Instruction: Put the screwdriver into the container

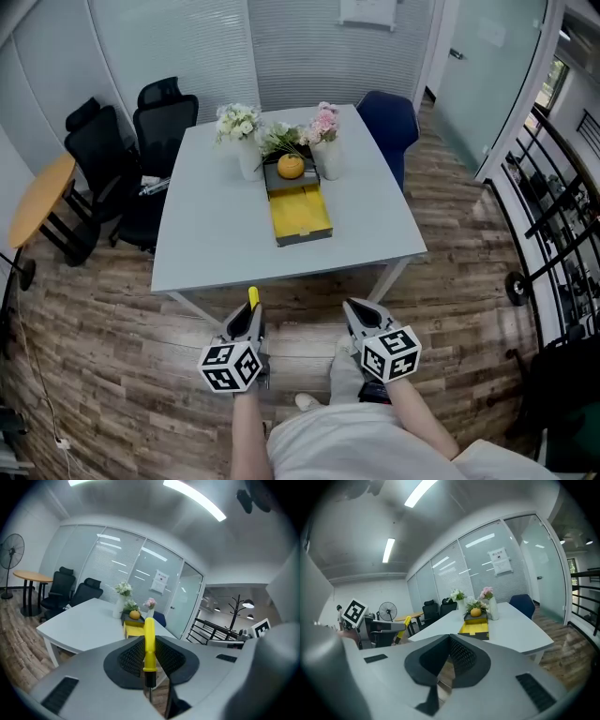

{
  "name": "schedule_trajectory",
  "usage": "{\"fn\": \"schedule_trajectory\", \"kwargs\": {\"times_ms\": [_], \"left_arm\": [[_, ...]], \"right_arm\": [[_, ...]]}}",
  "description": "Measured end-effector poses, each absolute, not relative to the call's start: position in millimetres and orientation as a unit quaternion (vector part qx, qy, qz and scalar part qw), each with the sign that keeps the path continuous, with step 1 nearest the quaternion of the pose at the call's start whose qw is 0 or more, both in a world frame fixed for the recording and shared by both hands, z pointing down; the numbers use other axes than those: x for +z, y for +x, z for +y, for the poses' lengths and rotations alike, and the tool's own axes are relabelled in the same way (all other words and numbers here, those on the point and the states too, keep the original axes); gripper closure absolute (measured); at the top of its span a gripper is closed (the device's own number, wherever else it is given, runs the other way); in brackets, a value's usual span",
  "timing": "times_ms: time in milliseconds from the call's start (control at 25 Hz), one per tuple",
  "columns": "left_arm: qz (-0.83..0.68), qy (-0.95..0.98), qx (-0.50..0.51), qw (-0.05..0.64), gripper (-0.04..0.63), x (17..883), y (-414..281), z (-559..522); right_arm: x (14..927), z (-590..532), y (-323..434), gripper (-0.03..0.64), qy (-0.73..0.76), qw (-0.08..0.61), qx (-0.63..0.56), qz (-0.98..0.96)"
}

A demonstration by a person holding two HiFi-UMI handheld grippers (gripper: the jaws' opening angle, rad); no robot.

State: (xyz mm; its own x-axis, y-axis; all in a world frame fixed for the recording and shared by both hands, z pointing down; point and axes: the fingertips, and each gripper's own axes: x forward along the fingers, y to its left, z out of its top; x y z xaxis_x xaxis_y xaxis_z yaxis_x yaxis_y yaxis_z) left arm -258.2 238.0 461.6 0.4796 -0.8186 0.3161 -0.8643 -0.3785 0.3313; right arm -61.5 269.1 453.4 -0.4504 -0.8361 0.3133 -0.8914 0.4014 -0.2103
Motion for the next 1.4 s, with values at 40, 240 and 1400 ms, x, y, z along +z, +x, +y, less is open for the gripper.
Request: {"fn": "schedule_trajectory", "kwargs": {"times_ms": [40,240,1400], "left_arm": [[-0.507,0.829,0.049,0.231,0.528,461.5,-258.5,236.7],[-0.505,0.83,0.042,0.234,0.528,458.0,-259.5,231.0],[-0.561,0.782,0.076,0.263,0.529,480.0,-185.8,-12.5]], "right_arm": [[451.9,268.5,-60.5,0.601,0.521,0.077,0.176,-0.832],[444.2,265.3,-50.6,0.601,0.536,0.068,0.178,-0.822],[472.9,-9.3,13.9,0.601,0.461,0.083,0.224,-0.855]]}}
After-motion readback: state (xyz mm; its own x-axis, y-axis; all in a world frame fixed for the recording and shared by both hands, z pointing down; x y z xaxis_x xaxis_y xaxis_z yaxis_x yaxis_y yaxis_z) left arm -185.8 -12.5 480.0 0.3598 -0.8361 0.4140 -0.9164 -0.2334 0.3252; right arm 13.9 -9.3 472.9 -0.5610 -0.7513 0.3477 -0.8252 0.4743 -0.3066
